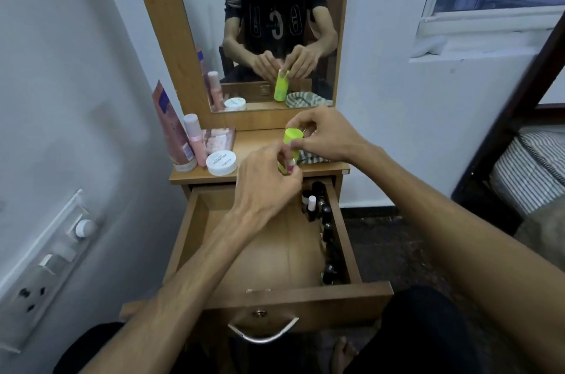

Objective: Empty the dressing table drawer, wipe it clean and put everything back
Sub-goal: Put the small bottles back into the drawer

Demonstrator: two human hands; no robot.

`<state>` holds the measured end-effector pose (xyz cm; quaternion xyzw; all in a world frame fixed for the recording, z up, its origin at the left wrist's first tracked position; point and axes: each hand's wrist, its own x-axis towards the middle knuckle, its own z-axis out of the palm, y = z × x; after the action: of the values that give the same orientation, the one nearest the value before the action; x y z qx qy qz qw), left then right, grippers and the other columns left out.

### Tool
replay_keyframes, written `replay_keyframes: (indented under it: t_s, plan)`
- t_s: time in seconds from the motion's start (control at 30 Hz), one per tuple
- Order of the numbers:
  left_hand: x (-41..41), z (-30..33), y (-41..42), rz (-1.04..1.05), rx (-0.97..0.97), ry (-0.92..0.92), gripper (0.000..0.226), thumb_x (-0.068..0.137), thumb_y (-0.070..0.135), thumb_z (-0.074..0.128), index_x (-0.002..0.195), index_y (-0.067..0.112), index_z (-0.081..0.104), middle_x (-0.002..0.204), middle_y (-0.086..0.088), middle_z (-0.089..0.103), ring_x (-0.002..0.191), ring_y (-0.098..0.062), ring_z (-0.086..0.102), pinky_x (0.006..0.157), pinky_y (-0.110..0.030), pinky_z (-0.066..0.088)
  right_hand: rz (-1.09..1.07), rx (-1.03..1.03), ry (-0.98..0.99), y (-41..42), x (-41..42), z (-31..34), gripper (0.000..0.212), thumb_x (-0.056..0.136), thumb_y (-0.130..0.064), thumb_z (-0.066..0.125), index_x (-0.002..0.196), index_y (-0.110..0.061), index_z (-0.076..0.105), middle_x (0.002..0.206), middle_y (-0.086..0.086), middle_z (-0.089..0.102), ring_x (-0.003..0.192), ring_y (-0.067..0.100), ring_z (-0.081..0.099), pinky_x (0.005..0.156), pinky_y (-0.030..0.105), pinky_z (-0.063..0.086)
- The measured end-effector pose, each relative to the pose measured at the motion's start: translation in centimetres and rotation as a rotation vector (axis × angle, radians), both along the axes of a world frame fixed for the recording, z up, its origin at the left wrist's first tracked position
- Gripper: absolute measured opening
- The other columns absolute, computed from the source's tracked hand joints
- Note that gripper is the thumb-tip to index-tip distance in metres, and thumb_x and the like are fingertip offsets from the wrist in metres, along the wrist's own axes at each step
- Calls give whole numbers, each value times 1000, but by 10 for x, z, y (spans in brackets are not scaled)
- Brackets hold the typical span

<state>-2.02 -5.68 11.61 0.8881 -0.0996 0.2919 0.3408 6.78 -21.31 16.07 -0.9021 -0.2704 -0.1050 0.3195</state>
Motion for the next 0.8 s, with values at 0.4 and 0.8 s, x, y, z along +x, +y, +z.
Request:
replay_keyframes:
  t_s: [0.4,0.8]
  plan:
    - [-49,-77,-9,-80,-83,457,13,64,18,73,70,26,65,65,11,70,61,-1,66,62,-30,58,35,-122,126,-20,-68,-61,33,69,-21,88,101,-20,78,76,-15,67,70,3,63,70,34,58]
    - [-31,-86,-25,-80,-138,524,13,73,18,78,72,28,68,72,8,73,72,-6,71,69,-34,61,21,-219,105,-35,-65,-92,25,68,-25,78,93,-28,75,92,-12,75,77,2,62,70,29,57]
